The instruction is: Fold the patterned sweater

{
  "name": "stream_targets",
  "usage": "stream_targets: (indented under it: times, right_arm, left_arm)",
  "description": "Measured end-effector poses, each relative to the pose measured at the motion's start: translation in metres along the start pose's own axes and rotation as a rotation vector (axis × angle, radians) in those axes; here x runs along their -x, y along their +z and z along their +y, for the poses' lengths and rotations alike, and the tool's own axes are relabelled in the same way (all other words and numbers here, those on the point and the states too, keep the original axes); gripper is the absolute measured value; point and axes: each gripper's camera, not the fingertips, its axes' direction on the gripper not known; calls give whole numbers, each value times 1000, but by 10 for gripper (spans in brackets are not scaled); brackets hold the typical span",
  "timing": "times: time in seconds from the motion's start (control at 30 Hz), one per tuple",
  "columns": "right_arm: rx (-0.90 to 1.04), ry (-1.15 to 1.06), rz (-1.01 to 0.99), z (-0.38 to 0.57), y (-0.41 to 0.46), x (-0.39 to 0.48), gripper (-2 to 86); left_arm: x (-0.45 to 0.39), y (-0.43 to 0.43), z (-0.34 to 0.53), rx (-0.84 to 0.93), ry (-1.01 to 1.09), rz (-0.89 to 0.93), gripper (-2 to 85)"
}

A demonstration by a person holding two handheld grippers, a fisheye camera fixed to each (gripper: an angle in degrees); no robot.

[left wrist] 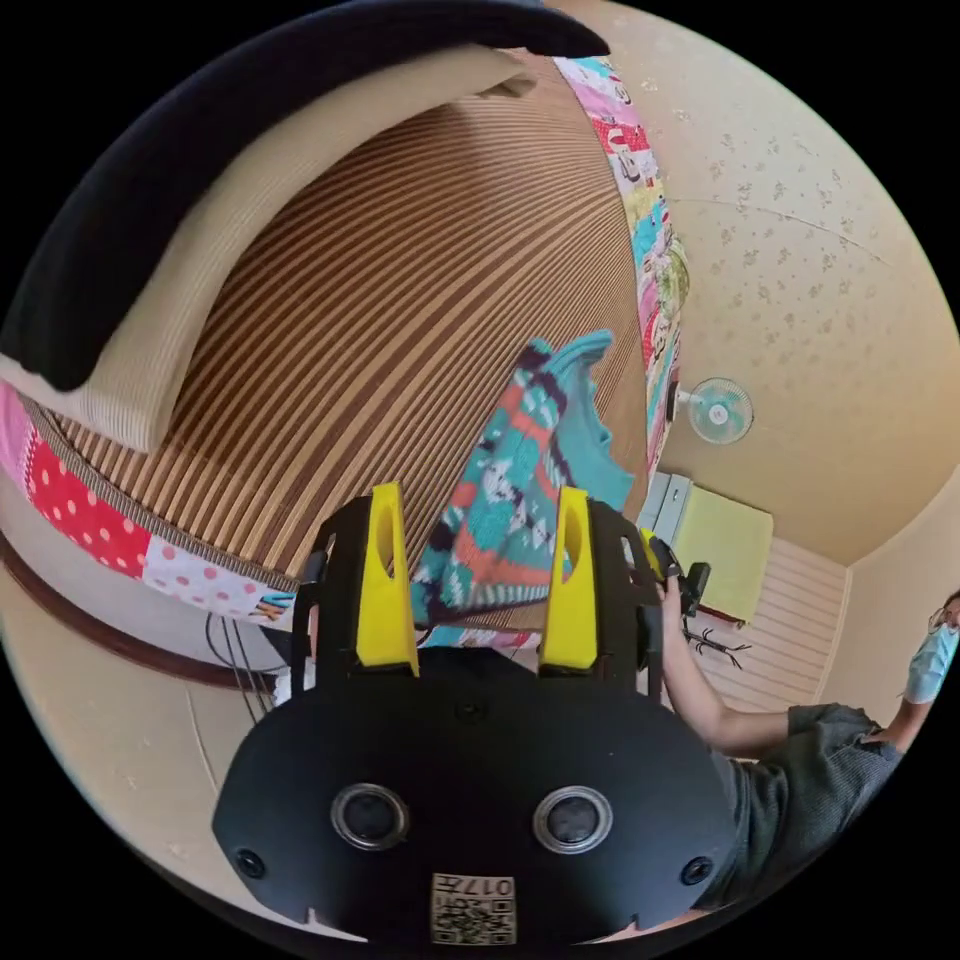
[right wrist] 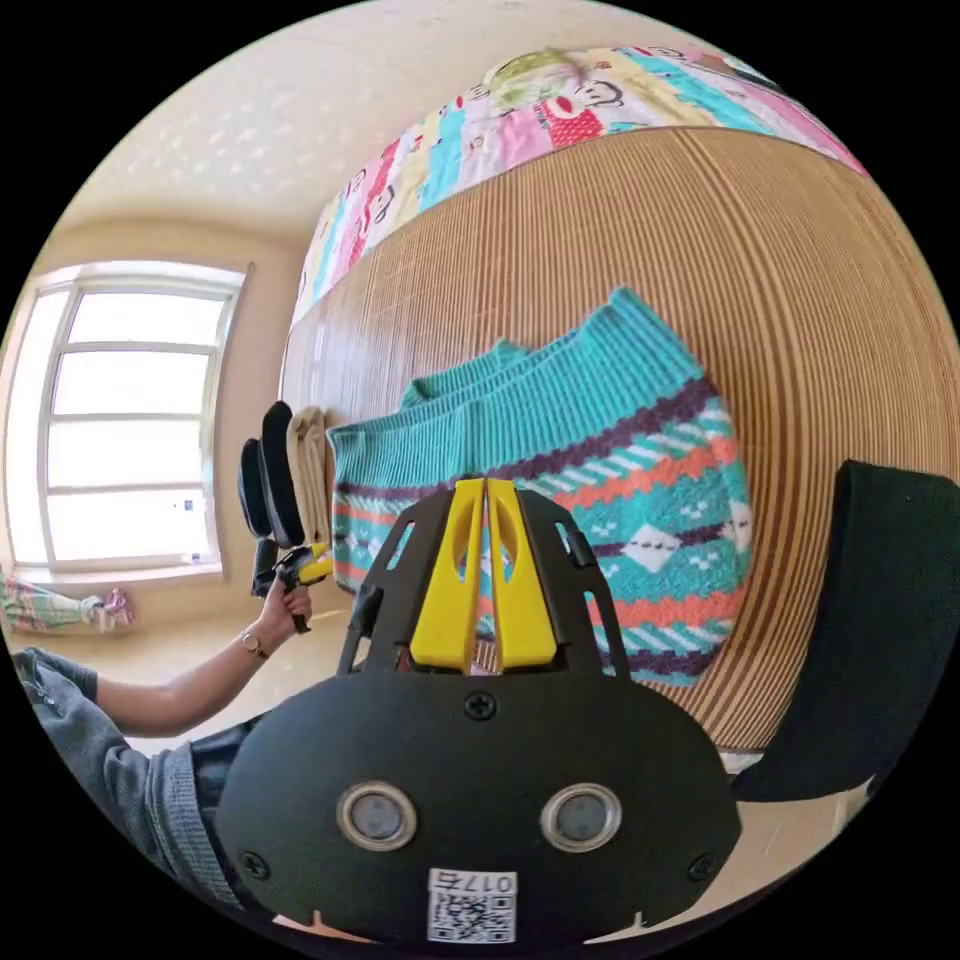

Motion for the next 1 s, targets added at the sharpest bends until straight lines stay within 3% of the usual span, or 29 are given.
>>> stream_targets:
  times: [0.07, 0.2, 0.37, 0.57, 0.73, 0.83, 1.0]
  right_arm:
    - [189, -105, -36, -2, 51, 29, 6]
    - [279, -167, 71, -9, 106, 60, 5]
    - [395, -119, 110, -25, 174, 42, 3]
    - [373, -23, -93, -17, 162, 20, 4]
    - [323, 115, -546, 11, 180, 7, 6]
    - [356, 118, -760, 10, 181, -10, 8]
    - [399, 37, -628, 11, 116, -82, 9]
  left_arm:
    - [11, 21, 7, 107, 34, -11, 194]
    - [36, 67, 10, 250, 22, 209, 164]
    - [55, 76, 18, 238, -115, 275, 98]
    - [-46, 45, 41, 168, 299, 439, 72]
    - [-180, 63, 67, 202, 560, 308, 66]
    - [-242, 91, 76, 242, 650, 104, 66]
    - [-285, 176, 109, 353, 722, 26, 73]
